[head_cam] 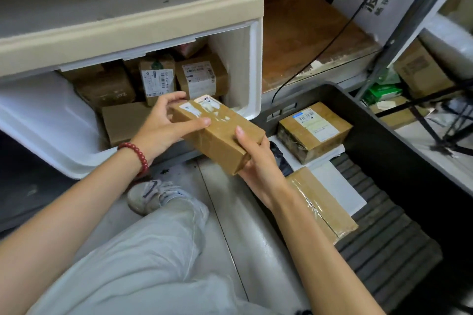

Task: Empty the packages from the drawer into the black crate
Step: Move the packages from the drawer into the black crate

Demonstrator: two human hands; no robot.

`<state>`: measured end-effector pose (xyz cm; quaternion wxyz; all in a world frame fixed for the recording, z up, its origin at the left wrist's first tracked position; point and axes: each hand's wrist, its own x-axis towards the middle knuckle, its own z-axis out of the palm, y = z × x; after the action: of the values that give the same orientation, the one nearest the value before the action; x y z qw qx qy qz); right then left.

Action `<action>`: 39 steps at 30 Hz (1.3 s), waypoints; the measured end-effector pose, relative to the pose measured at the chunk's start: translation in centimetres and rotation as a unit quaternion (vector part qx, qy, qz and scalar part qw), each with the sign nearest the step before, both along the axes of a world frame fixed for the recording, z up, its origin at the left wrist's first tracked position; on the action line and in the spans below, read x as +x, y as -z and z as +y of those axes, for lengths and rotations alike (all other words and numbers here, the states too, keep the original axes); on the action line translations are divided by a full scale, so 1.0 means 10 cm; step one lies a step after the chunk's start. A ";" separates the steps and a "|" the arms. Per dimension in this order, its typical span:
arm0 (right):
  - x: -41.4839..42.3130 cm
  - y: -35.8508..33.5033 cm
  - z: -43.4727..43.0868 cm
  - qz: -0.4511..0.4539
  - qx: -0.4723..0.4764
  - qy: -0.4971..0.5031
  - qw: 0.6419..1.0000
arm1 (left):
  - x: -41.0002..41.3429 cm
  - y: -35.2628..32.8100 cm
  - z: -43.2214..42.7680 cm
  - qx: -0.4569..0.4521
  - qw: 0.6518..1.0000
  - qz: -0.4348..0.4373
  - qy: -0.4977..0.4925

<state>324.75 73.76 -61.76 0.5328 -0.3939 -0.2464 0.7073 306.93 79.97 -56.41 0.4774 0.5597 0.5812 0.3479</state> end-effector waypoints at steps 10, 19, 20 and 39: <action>0.84 0.00 -0.03 -0.228 -0.148 0.066 0.960 | 1.01 0.00 0.35 0.002 0.968 0.166 0.190; 1.30 0.37 -0.09 -0.260 -0.152 0.203 0.932 | 1.64 0.74 0.39 0.029 0.966 0.186 0.180; 1.30 0.39 -0.10 -0.278 -0.159 0.192 0.928 | 1.65 0.77 0.41 0.030 0.960 0.210 0.183; 1.05 1.02 -0.09 -0.676 -0.177 -0.030 0.715 | 1.58 1.21 0.27 0.120 0.788 0.559 0.227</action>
<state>335.30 72.87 -71.94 0.1229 -0.8465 -0.4231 0.2988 322.74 82.63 -68.55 0.0629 0.8253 0.5559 -0.0773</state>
